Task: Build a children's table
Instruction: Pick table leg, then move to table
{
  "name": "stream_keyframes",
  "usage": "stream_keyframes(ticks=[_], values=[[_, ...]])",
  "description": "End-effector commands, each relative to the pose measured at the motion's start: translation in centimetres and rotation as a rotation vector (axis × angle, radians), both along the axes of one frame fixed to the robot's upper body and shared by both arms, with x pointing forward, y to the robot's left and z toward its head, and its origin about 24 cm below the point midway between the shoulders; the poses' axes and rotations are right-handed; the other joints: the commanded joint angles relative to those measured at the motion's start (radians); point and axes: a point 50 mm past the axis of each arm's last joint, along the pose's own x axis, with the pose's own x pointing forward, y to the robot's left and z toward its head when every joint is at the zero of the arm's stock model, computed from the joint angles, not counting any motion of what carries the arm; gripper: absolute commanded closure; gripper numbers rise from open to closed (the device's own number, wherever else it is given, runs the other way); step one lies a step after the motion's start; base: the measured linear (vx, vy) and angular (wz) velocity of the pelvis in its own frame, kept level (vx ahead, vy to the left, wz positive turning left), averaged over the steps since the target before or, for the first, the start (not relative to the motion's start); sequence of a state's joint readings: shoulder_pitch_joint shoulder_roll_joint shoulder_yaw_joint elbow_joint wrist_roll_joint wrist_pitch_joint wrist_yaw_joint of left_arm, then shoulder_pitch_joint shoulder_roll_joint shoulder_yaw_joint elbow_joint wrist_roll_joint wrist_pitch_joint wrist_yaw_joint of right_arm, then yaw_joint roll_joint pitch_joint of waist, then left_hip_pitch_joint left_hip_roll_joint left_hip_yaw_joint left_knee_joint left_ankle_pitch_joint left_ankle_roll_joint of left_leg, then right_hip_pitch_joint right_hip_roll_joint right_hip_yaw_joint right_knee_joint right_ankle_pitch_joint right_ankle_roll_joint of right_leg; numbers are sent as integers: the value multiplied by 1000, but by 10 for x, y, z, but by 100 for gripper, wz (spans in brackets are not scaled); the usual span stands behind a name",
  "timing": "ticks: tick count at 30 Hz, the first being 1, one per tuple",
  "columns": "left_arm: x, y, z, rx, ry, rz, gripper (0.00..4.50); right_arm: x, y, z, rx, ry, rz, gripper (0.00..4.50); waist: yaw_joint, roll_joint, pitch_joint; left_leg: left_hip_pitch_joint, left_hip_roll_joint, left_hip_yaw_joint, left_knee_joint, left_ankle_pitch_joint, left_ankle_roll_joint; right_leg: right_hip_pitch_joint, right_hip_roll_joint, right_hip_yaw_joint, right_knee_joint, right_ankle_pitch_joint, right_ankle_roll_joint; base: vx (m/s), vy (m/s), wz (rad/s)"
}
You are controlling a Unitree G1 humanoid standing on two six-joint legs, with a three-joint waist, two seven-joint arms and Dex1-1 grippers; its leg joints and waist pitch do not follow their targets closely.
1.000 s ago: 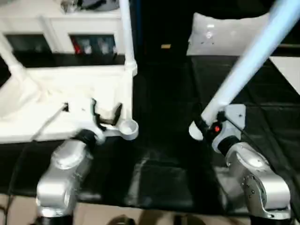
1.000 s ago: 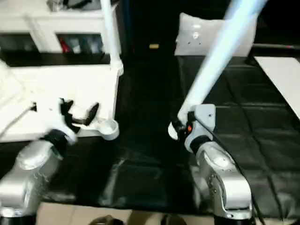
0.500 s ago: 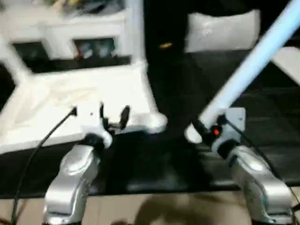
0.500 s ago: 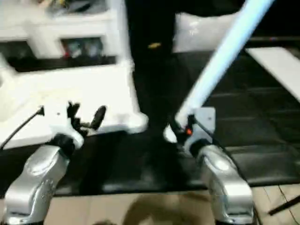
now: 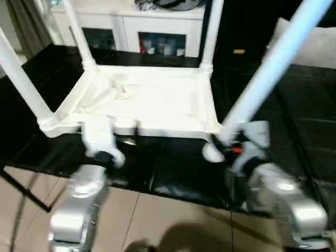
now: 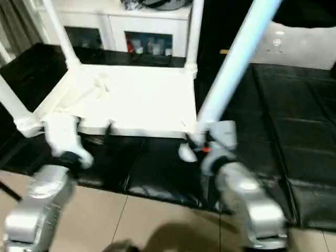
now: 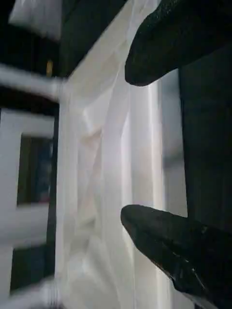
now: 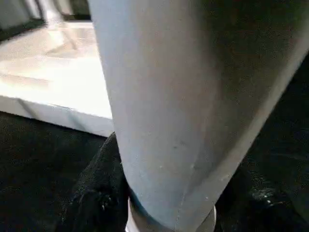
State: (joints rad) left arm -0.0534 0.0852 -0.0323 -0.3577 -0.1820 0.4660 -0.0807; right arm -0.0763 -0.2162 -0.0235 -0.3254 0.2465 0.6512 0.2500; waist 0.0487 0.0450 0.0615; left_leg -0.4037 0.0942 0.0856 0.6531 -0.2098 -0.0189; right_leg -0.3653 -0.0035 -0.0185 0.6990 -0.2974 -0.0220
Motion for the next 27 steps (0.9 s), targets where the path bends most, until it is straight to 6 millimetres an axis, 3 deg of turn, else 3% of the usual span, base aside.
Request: stream_keyframes(ticks=[1, 2, 3, 4, 6, 7, 9, 10, 11, 12, 13, 14, 15, 16, 17, 18, 19, 20, 21, 22, 23, 24, 25, 26, 27], values=[[0, 1, -1, -11, -1, 12, 0, 0, 5, 9, 7, -46, 26, 260, -29, -2, -48, 27, 153, -78, -114, -171, 31, 29, -114, 44, -96, -35, -148, -49, 81, 2], [0, 1, -1, -10, -1, 12, 0, 0, 4, 9, 1, -44, 24, 260, -36, 5, -46, 27, 145, -69, -116, -213, 42, 31, -130, 42, -104, 32, -179, -24, 73, -10], [0, 1, -1, -9, -1, 10, 0, 0, 4, 8, -1, -44, 22, 260, -38, 0, -46, 25, 141, -63, -116, -234, 41, 36, -139, 43, -112, 40, -190, -24, 73, -10], [0, 0, -2, 6, -4, -12, 0, 1, 2, 7, -14, -33, -39, 260, -39, -5, -36, 22, 128, -45, -117, -298, 16, 41, -156, 44, -134, -35, -204, -24, 56, -3], [0, 0, -2, 7, -5, -16, 0, 1, 1, 7, -11, -29, -64, 260, -45, -14, -35, 26, 123, -37, -114, -323, 1, 40, -159, 47, -145, -109, -200, 0, 0, 0], [0, 1, -2, 13, -5, -12, 0, 0, 1, 8, 10, -36, -104, 260, -55, -9, -37, 38, 141, -48, -125, -341, -39, 34, -129, 30, -145, -137, -173, 0, 0, 0], [0, 2, -3, 17, -6, -10, 0, -1, 1, 9, 11, -43, -112, 260, -74, 2, -37, 52, 189, -93, -156, -391, -65, 31, -95, 8, -122, -94, -130, 0, 0, 0], [-2, 3, -4, 12, 3, 7, 0, -3, 3, 9, 25, -44, -111, 260, -90, 13, -44, 74, 255, -151, -198, -403, -29, 11, -80, -8, -42, -59, -45, 0, 0, 0], [-2, 3, -5, 11, 4, 10, 0, -3, 4, 9, 27, -44, -110, 260, -91, 13, -44, 72, 253, -150, -200, -391, 6, 6, -82, -8, -26, -53, -29, -5, -51, 5], [-3, 4, -5, 4, 11, 18, 0, -3, 5, 9, 33, -41, -107, 260, -95, 6, -40, 61, 248, -146, -206, -390, 40, 9, -88, -4, -23, -49, -24, -5, -51, 5], [-3, 4, -6, 21, 16, 19, 0, -3, 6, 9, 33, -38, -99, 260, -91, -7, -39, 52, 226, -130, -206, -406, 88, 11, -102, 7, -37, -47, -48, -1, -101, 2], [-4, 4, -6, 28, 18, 18, 0, -3, 7, 7, 38, -28, -89, 260, -93, -19, -37, 41, 195, -108, -184, -405, 110, 17, -121, 24, -76, -42, -78, -13, -149, 3], [-4, 5, -6, 48, 18, 5, 0, -3, 10, 6, 44, -14, -71, 260, -47, -72, -44, 6, 19, 25, 10, -155, 97, 37, -195, 72, -217, -273, -99, -13, -149, 3], [-6, 5, -5, 37, 17, -13, 0, -4, 12, 5, 38, -10, -50, 260, -36, -74, -43, -5, 23, 19, 14, -60, 87, 45, -203, 83, -214, -366, -21, -18, -157, -3], [-6, 5, -4, 30, 9, -17, 0, -4, 13, 6, 38, -12, -47, 260, -23, -77, -40, -28, 31, 10, -5, 11, 68, 52, -184, 87, -203, -449, 124, -9, -127, -8], [-6, 6, -3, 13, -6, -19, 0, -5, 13, 6, 36, -16, -38, 260, -17, -66, -45, -23, 55, 4, -39, -2, 55, 54, -164, 76, -187, -389, 144, -9, -127, -8], [-7, 7, -2, 7, -11, -17, 0, -5, 13, 6, 34, -18, -35, 260, -17, -56, -46, -9, 69, 2, -56, -33, 43, 55, -149, 60, -183, -366, 119, 1, -76, 0], [-7, 7, -2, 5, -11, -16, 0, -5, 14, 6, 33, -18, -35, 260, -24, -55, -44, 14, 90, 2, -81, -113, 32, 43, -115, 40, -176, -319, 87, 0, 0, 0], [-7, 10, -2, -3, -16, 1, 0, -5, 15, 7, 27, -28, -25, 260, -27, -31, -43, 36, 107, 0, -99, -211, 20, 48, -114, 28, -177, -349, 19, 0, 0, 0], [-7, 11, -2, -8, -15, 11, 0, -5, 16, 7, 24, -33, -18, 260, -31, -29, -41, 47, 119, -4, -108, -257, 22, 49, -112, 22, -178, -357, -14, 0, 0, 0], [-7, 12, -2, -9, -14, 13, 0, -6, 16, 7, 24, -34, -17, 260, -41, -19, -30, 75, 139, -13, -130, -372, 26, 48, -102, 9, -181, -383, -73, 51, 37, 2], [-5, 13, -2, -4, -11, 13, 0, -5, 16, 9, 14, -46, -7, 260, -45, -9, -23, 95, 145, -18, -138, -458, 22, 45, -97, 1, -181, -418, -95, 51, 37, 2], [-5, 13, -2, -4, -11, 13, 0, -5, 16, 9, 14, -46, -7, 260, -53, -14, -16, 117, 148, -20, -143, -549, 13, 39, -93, -6, -184, -459, -109, 44, 53, 0], [-3, 13, -2, 5, -12, 4, 0, -4, 16, 11, 8, -56, -6, 260, -57, -11, -9, 134, 138, -15, -151, -638, -2, 55, -105, -5, -194, -461, -137, 66, 57, -3], [-2, 13, -1, 14, -16, -6, 0, -3, 15, 11, 9, -62, -11, 260, -60, -14, -7, 124, 127, -7, -150, -622, -2, 67, -110, 0, -202, -472, -140, 66, 57, -3]])
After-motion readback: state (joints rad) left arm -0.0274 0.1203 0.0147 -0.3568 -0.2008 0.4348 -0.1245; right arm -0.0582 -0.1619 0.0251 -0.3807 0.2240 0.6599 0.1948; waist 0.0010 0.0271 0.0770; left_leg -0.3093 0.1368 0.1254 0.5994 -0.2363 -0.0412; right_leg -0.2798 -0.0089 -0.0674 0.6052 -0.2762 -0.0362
